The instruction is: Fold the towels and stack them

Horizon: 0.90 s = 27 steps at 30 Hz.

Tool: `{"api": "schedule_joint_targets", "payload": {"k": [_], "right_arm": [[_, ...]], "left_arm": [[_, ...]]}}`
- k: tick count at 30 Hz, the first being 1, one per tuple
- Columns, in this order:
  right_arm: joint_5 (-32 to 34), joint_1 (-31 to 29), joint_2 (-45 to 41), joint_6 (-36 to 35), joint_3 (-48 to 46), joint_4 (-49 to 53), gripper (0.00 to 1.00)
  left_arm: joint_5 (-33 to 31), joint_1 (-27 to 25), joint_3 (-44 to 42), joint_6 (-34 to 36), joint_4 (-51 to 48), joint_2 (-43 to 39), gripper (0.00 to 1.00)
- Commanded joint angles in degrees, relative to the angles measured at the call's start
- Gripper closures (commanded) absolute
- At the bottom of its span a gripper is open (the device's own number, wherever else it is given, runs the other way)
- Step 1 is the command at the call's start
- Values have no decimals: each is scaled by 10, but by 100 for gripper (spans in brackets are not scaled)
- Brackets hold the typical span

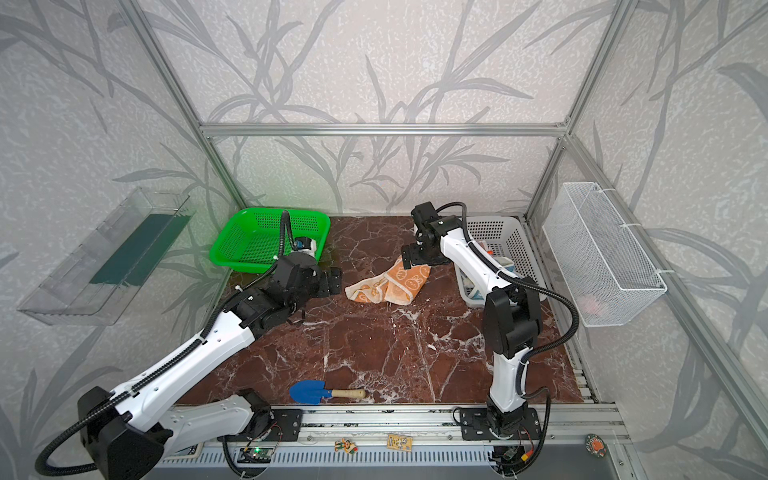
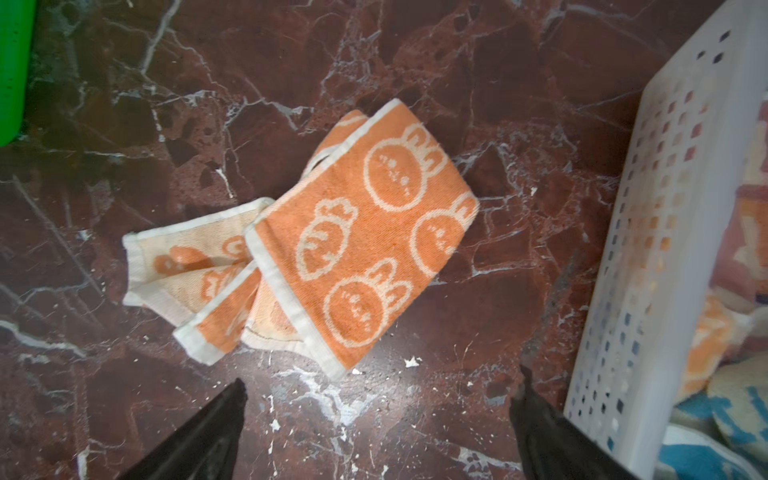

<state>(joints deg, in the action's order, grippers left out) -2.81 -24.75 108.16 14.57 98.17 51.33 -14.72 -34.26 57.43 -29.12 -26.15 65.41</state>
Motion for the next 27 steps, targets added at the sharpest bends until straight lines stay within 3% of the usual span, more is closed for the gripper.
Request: {"api": "schedule_joint_targets", "payload": {"k": [1, 8, 13, 19, 21, 24, 27], "right_arm": [[-31, -18, -4, 1, -33, -31, 3], [60, -99, 60, -31, -32, -30, 13], [151, -121, 128, -31, 16, 9, 23], [248, -122, 173, -26, 47, 35, 57], [264, -121, 166, -27, 47, 37, 74], [253, -116, 123, -24, 28, 22, 91], [237, -96, 60, -11, -4, -3, 98]], "left_arm": [[29, 6, -14, -32, 8, 12, 1], [47, 8, -32, -52, 3, 11, 1], [65, 10, -35, -59, 1, 14, 1], [91, 11, -40, -69, 10, 34, 1], [96, 11, -44, -70, 13, 41, 1], [99, 11, -45, -68, 13, 49, 1], [98, 11, -45, -66, 10, 53, 1]]}}
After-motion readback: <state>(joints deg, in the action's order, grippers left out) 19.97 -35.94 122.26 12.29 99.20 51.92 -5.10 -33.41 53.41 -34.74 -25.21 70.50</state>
